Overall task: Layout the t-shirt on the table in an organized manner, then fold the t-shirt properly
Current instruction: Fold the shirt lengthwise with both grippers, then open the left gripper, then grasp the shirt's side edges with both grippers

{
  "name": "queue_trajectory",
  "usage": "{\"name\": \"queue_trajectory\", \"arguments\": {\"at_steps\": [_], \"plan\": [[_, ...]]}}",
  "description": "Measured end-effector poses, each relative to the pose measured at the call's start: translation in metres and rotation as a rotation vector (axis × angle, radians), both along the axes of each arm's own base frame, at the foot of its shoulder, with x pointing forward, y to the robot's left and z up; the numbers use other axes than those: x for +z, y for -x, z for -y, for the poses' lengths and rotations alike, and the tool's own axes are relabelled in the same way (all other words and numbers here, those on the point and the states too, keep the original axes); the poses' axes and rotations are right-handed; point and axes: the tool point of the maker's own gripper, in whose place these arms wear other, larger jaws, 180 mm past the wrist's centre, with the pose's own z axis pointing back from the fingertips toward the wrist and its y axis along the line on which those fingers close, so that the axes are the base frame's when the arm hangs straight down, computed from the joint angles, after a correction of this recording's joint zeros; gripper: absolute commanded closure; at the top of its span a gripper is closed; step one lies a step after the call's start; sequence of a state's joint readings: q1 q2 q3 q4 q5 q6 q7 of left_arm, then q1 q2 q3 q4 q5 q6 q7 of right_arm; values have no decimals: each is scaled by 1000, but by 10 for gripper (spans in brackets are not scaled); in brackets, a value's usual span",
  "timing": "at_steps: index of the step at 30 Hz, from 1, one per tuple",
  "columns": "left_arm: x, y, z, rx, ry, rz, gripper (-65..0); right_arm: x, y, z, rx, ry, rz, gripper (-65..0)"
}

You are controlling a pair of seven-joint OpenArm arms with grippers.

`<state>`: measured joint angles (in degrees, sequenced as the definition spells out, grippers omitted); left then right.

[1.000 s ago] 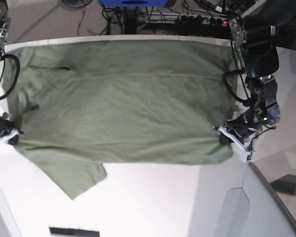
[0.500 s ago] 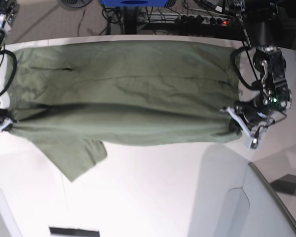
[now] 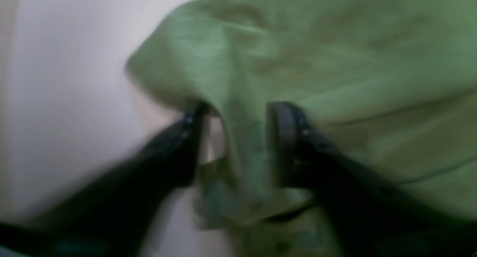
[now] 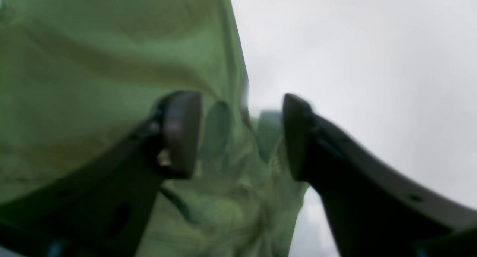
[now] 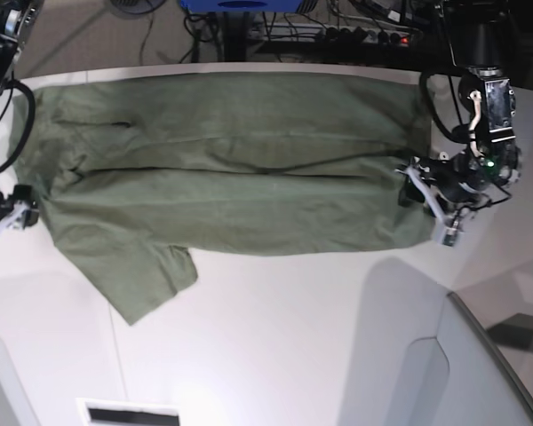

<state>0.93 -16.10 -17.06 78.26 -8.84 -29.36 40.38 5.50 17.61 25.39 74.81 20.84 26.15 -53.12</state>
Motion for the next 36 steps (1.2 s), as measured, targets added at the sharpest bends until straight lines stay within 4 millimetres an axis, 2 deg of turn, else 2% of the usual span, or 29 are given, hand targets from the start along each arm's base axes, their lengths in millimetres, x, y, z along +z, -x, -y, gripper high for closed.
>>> {"name": "queue_trajectory", "arguments": {"at_steps": [2,4,6,9,12,16,20,26,28,31,34,36], "plan": [[8,-3,-18,47,-14,18,-499,5,-7,2,3,10,7,-357],[16,-9,-31,88,-15,45,-502,5,-21,3,-8,-12,24,-357],[23,-15,-42,115,-17,65,-502,2,-44,8,-37,-38,53,-357],[21,-13,-54,138,-17,59,-502,-17,-62,16,-43,-8,18,-356],[14,1,-68,175,-24,24,-502,-37,-70,7,-27,-16,30,-356],[15,8,-82,214,-21,30,-502,-65,-59,-6,-48,-57,6,-356],[10,21,-90,237,-31,9,-502,-71,-59,-3,-68,-69,12,-356],[12,17,-88,228,-27,18,-502,-75,-64,-16,-77,-105,40,-344],[11,17,-86,222,-27,15,-502,-76,-65,-20,-73,-110,39,-293],[13,14,-85,220,-25,21,-502,-77,-65,-22,-72,-115,37,-179],[12,11,-84,222,-16,24,-505,-77,-64,-23,-71,-117,24,-11],[5,7,-84,237,7,5,-513,-78,-64,-25,-69,-121,20,0]]}}
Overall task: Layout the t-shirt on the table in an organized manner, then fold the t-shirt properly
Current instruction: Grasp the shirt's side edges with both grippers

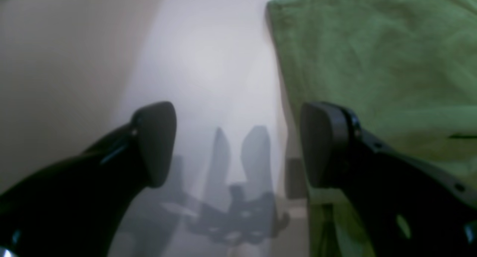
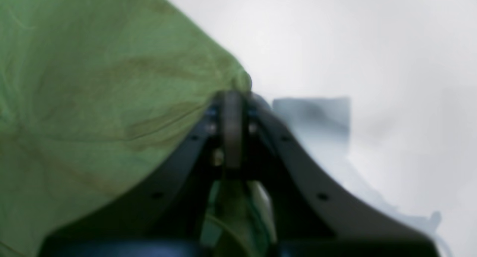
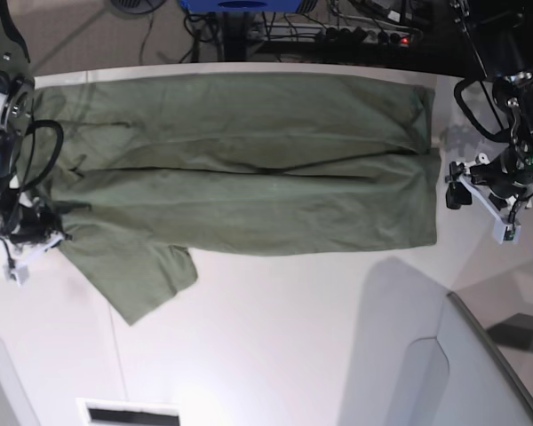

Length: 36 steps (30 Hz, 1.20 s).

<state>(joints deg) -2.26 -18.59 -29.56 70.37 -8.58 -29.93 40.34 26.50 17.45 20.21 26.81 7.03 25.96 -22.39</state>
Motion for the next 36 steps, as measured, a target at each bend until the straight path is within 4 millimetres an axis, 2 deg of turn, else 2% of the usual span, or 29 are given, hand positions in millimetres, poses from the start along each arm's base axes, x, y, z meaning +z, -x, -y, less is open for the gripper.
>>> {"name": "queue_trajectory", "arguments": {"at_steps": [2,6,9,12,17,20,21,22,27,32,36], "plan": [[-7,-8,0,21,33,-12,-513,1,-1,0,2,1,3,-3],[-6,-38,4,55,108,32,-513,1,-2,-2,4,-1,3,0],[-15,-60,15,45,144,83,-510,1,-2,-2,3,-1,3,0],[-45,-64,39,37,222,46,-507,1,-2,-2,4,-2,3,0],[-46,-84,44,87,299,103,-502,1,-1,0,4,3,0,0],[-47,-84,45,94,304,120,-490,1,-1,-1,8,1,0,0],[-48,-85,49,89,307,117,-466,1,-1,0,7,2,0,0],[-48,-87,50,94,302,121,-413,1,-1,0,7,2,0,0],[-53,-85,60,84,315,118,-15,1,-1,-1,8,2,0,0],[-50,-88,59,89,313,166,0,12,-10,0,34,32,35,0],[-30,-113,60,54,291,176,0,27,-24,-5,121,104,68,0]]}}
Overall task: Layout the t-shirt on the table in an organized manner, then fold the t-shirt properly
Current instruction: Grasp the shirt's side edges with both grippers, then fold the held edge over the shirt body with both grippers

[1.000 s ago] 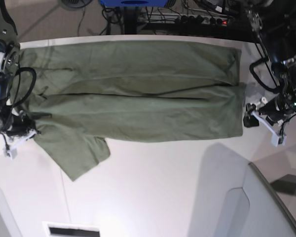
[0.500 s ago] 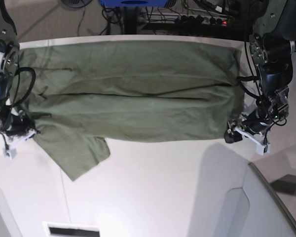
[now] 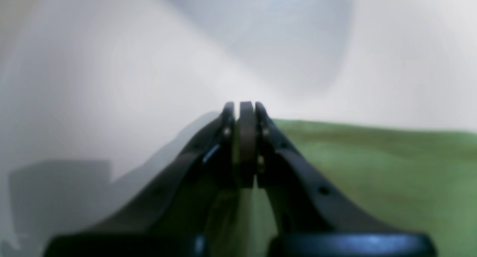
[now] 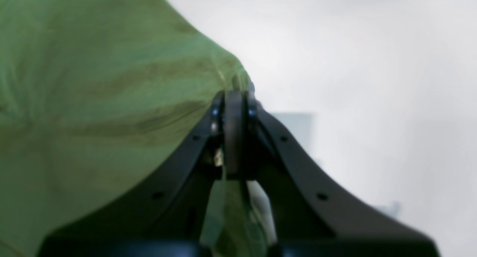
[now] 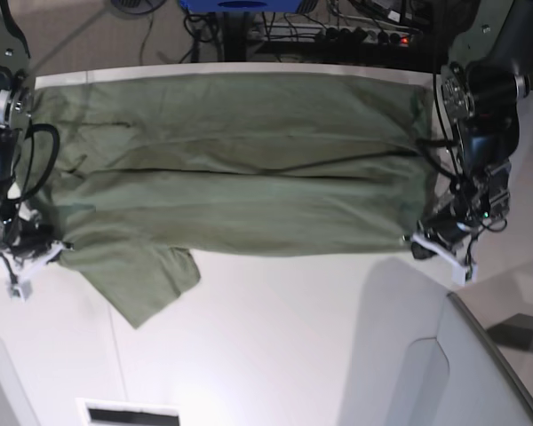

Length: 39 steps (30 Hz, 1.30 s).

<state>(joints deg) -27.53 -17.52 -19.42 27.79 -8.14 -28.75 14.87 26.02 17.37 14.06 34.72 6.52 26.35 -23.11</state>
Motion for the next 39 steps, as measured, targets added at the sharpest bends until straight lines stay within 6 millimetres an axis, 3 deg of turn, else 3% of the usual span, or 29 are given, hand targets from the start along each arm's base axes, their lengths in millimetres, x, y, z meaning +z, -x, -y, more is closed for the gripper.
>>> {"name": "queue_trajectory", "arguments": {"at_steps": [6,18,24,29,34,39], "plan": [[52,-43,13,-133,-111,91,0,20,-18,-6,61,49,52,0],[82,-65,16,-155,-134,118,0,60,-51,9,65,90,138,0],[79,-62,16,-155,-134,110,0,59,-51,5,70,83,137,0],[69,-50,15,-163,-148,95,0,46,-40,5,71,84,109,0],[81,-45,18,-191,-191,130,0,42,-35,6,72,87,92,0],[65,-15,24,-234,-233,86,0,38,-24,5,90,108,91,0]]}}
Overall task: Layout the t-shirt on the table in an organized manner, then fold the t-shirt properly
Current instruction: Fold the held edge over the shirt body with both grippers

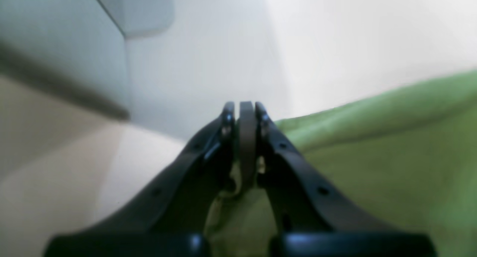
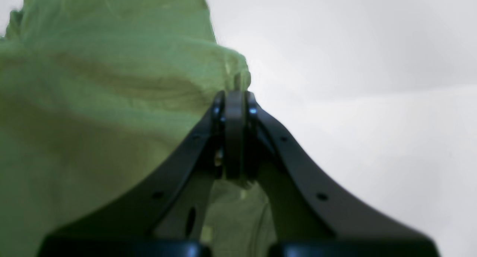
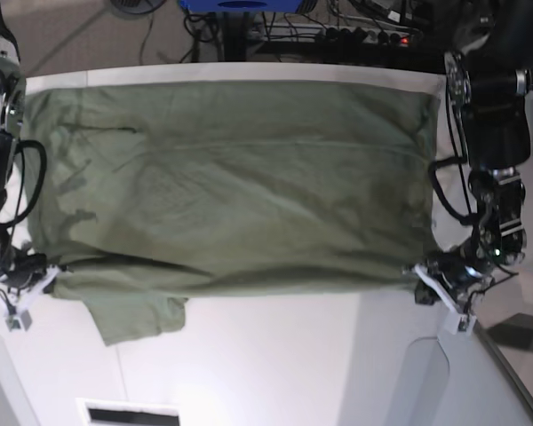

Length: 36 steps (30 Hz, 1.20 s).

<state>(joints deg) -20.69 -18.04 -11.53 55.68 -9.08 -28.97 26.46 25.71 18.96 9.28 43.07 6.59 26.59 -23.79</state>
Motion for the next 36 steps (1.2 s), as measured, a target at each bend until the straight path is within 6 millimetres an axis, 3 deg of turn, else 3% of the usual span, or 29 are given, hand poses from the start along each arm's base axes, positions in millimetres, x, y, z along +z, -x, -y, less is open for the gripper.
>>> {"name": "queue_trajectory", "arguments": {"at_steps": [3,8,14,20,26,31,36], "plan": [[-12,16,2,-10,-13,-33,0,-6,16,2,13,32,-75,0],[-22,38,5,-38,-43,-87,0,0,27,0,31,60,-76,0],[-31,72,11,-80,-100,-165,0,-19,56,2,32,78,-163,0],[-34,96,18,-152,-123,-195,0,-9,58,29,-78,37,-115,0],[-23,95,-11,-73,-126,-174,0,-14,65,31,-96,20,-124,0],[-22,93,-11,-77,-128,-169,0,-14,73,45,-145,10,-121,0],[-27,102,-10,-83,-130,-183,0,-25,85,42,-143,6,-152,0]]}}
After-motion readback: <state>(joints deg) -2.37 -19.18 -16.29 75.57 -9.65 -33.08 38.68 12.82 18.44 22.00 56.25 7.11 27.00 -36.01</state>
